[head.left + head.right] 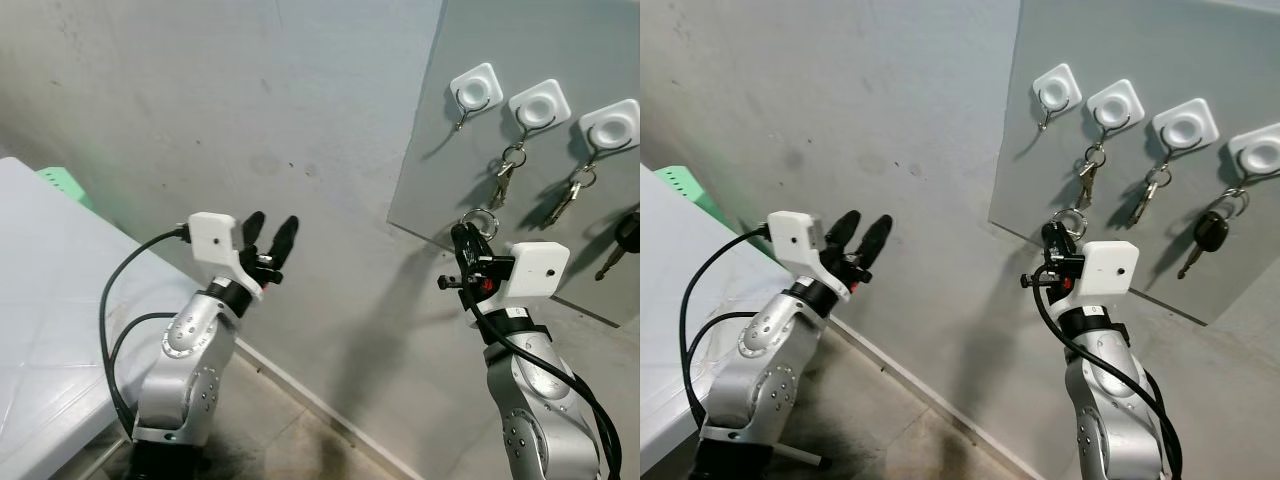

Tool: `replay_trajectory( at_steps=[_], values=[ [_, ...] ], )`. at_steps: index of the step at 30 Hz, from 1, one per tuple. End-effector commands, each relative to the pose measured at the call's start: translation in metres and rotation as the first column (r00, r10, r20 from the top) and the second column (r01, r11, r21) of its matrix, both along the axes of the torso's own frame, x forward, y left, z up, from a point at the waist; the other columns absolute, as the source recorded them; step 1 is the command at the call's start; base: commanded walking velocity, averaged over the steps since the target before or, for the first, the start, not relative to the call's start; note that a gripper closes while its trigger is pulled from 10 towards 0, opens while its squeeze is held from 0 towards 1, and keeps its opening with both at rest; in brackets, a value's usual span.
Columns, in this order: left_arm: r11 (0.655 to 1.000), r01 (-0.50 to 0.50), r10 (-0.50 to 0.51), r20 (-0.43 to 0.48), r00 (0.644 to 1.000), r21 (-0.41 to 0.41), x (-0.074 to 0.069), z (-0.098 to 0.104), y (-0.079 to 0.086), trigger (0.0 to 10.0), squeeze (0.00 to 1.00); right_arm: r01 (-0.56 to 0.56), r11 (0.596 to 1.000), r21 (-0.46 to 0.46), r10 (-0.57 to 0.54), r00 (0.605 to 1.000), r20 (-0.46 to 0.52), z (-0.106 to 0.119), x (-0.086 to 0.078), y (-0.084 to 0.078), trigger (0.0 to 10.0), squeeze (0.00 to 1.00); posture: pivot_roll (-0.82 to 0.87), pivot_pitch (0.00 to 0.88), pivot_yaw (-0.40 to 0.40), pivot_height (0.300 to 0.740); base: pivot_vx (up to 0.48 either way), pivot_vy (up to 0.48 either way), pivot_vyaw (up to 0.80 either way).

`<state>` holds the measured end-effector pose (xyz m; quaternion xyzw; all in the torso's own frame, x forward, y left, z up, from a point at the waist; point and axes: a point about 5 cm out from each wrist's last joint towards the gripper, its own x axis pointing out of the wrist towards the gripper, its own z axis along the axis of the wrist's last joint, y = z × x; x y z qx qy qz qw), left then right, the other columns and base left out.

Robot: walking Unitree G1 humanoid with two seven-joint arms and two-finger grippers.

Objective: Hang keys on a hook

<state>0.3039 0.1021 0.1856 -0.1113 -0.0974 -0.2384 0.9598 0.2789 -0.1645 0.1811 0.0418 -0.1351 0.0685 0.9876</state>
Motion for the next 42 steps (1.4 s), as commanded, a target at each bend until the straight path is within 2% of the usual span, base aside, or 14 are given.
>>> replay_trajectory(
  at_steps=[1, 4, 15, 22, 27, 28, 34, 42],
  values=[
    [0.999, 0.034, -0.034, 0.015, 0.999, 0.020, -0.003, 0.004, -0.005, 10.0, 0.00, -0.026, 1.000, -0.002, 0.026, 1.000, 0.017, 0.005, 0.000, 0.003, 10.0, 0.00, 0.04, 0.082, -0.005, 0.740, 0.000, 0.000, 0.00],
    [0.996, 0.080, -0.080, 0.031, 0.996, 0.027, -0.005, 0.009, -0.012, 10.0, 0.00, -0.067, 0.998, -0.008, 0.067, 0.997, 0.024, 0.008, 0.001, 0.008, 10.0, 0.00, 0.04, 0.079, -0.004, 0.740, 0.000, 0.000, 0.00],
    [0.991, 0.127, -0.129, 0.053, 0.990, 0.038, -0.005, 0.017, -0.020, 10.0, 0.00, -0.203, 0.979, -0.016, 0.204, 0.979, 0.028, 0.011, -0.001, 0.026, 10.0, 0.00, 0.04, 0.073, -0.006, 0.740, 0.000, 0.000, 0.00],
    [0.986, 0.159, -0.162, 0.066, 0.985, 0.042, -0.005, 0.026, -0.024, 10.0, 0.00, -0.277, 0.961, -0.013, 0.276, 0.956, 0.102, 0.027, -0.001, 0.035, 10.0, 0.00, 0.04, 0.065, -0.005, 0.740, 0.000, 0.000, 0.00],
    [0.983, 0.179, -0.182, 0.072, 0.981, 0.050, -0.005, 0.030, -0.027, 10.0, 0.00, -0.280, 0.960, -0.016, 0.280, 0.949, 0.146, 0.038, 0.001, 0.036, 10.0, 0.00, 0.04, 0.065, -0.003, 0.740, 0.000, 0.000, 0.00],
    [0.981, 0.194, -0.195, 0.072, 0.978, 0.017, -0.006, 0.034, -0.029, 10.0, 0.00, -0.283, 0.959, -0.016, 0.282, 0.945, 0.163, 0.043, 0.003, 0.037, 10.0, 0.00, 0.03, 0.065, 0.000, 0.740, 0.000, 0.000, 0.00],
    [0.974, 0.225, -0.228, 0.088, 0.970, 0.038, -0.006, 0.041, -0.033, 10.0, 0.00, -0.277, 0.960, -0.026, 0.276, 0.938, 0.211, 0.056, 0.007, 0.037, 10.0, 0.00, 0.03, 0.064, 0.004, 0.740, 0.000, 0.000, 0.00],
    [0.970, 0.238, -0.241, 0.088, 0.966, 0.045, -0.005, 0.043, -0.034, 10.0, 0.00, -0.253, 0.967, -0.015, 0.249, 0.939, 0.237, 0.059, 0.008, 0.035, 10.0, 0.00, 0.03, 0.063, 0.009, 0.740, 0.000, 0.000, 0.00]
  ],
)
